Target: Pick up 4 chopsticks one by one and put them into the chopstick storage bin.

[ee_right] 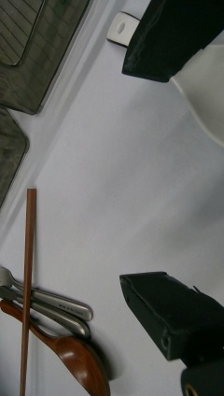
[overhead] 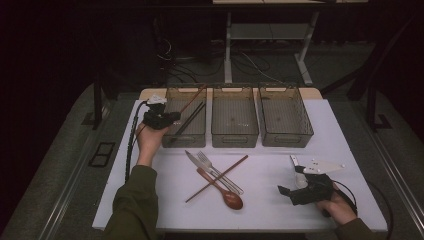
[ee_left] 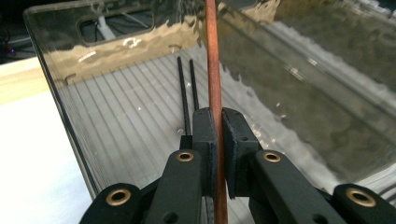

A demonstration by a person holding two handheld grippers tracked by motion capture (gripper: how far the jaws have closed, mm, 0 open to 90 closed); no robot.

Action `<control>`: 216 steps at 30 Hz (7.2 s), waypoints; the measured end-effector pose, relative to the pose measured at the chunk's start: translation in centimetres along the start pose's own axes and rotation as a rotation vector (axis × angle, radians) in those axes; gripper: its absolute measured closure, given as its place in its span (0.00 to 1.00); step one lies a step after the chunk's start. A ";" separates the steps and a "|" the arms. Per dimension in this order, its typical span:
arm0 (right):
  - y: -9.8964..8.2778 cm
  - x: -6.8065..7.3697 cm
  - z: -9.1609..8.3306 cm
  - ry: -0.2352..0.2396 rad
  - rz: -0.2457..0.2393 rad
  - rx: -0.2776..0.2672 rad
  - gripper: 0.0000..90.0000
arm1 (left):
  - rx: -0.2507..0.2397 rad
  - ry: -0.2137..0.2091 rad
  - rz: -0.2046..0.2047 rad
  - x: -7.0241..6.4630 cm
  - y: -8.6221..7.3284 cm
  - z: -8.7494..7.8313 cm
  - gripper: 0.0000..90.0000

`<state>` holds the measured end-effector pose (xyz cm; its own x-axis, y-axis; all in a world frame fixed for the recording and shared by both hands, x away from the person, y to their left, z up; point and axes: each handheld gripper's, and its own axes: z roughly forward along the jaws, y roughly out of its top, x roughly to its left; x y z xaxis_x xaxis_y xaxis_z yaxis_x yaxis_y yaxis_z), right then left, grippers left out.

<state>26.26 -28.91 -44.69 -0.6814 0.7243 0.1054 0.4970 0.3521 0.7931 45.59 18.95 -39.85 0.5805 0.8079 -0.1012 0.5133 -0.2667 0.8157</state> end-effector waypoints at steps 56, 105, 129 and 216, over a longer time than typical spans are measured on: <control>0.1 0.0 -0.4 -0.001 -0.002 -0.015 0.02 | 0.062 -0.157 0.131 -7.8 -2.8 -5.2 0.19; 0.1 0.3 -0.2 0.009 -0.006 -0.014 0.02 | 0.117 -0.338 0.159 -14.9 -9.5 -5.0 0.54; 0.1 0.2 -0.2 0.007 -0.007 -0.016 0.02 | 0.254 -0.317 0.258 -16.5 -10.1 -3.5 0.82; 0.1 0.2 -0.3 0.005 -0.013 -0.013 0.02 | 0.102 -0.259 0.198 -11.1 -7.7 -8.3 0.94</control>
<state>26.05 -28.92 -44.45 -0.6909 0.7163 0.0980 0.4806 0.3538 0.8024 29.96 16.40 -40.27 0.8097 0.5785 -0.0985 0.4276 -0.4667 0.7742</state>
